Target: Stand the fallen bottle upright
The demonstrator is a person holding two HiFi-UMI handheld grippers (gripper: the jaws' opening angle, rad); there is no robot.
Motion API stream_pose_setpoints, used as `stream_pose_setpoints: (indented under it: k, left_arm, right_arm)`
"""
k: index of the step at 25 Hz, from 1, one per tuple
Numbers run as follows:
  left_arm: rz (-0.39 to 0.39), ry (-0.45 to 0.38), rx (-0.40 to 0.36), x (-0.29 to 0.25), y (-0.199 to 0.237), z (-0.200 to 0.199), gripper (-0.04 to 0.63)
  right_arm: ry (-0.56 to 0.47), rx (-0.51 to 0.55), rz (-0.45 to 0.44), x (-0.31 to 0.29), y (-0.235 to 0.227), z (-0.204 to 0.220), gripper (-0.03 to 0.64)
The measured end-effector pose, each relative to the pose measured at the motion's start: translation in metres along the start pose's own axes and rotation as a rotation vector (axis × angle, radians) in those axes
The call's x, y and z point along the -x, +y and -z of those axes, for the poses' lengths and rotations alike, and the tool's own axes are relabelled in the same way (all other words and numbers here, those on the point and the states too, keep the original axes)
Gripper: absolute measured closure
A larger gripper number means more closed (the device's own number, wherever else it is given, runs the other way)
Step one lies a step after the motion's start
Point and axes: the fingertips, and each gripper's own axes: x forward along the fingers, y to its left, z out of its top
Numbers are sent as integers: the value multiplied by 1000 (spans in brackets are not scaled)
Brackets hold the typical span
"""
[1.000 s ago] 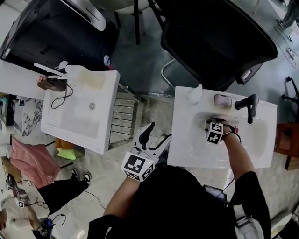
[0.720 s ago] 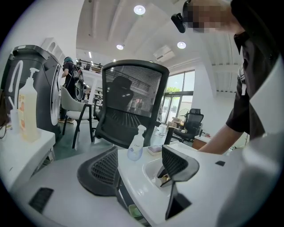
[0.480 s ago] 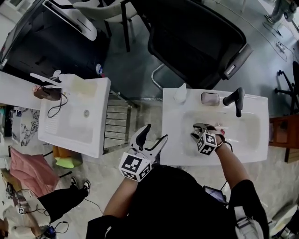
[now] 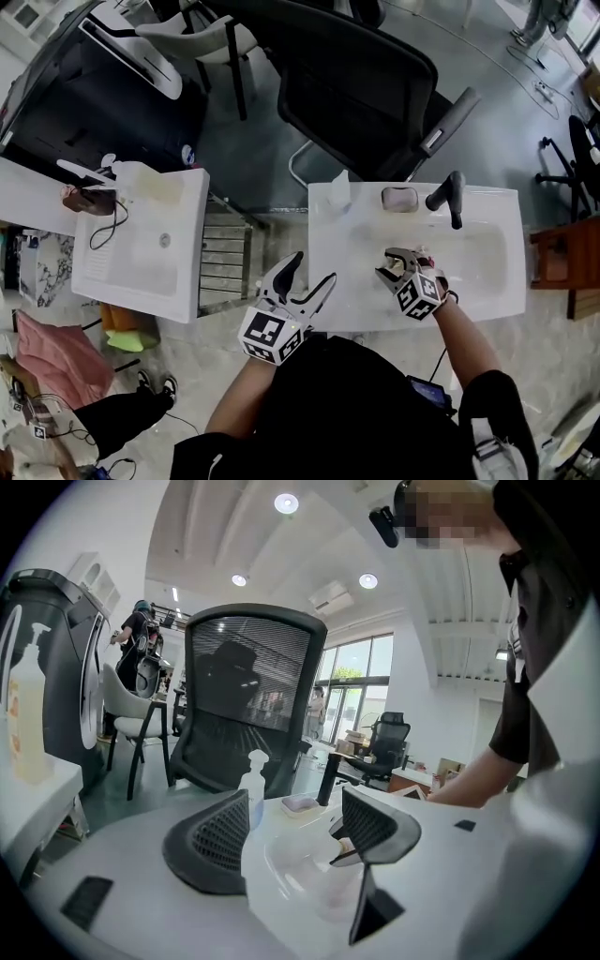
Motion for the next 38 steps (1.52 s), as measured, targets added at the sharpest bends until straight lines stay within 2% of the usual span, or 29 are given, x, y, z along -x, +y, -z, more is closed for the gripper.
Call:
stream_pose_setpoints:
  k: [9, 12, 15, 19, 26, 33, 38]
  left_arm:
    - [57, -6, -19, -6, -29, 0, 272]
    - [66, -14, -13, -6, -36, 0, 272]
    - [76, -14, -20, -6, -39, 0, 273]
    - [83, -13, -25, -6, -37, -3, 272]
    - [162, -13, -37, -23, -46, -8, 273]
    - [283, 11, -44, -39, -53, -10, 273]
    - [364, -8, -61, -46, -58, -21, 273]
  right_arm:
    - [-141, -147, 179, 52, -33, -23, 434]
    - [-185, -282, 260, 69, -49, -18, 434]
    - [-242, -466, 340, 89, -71, -9, 434]
    - [-305, -669, 391, 107, -87, 7, 434]
    - [-342, -726, 434, 120, -77, 5, 437]
    - [-418, -806, 589, 159, -84, -6, 437]
    - [-459, -829, 689, 195, -88, -16, 438]
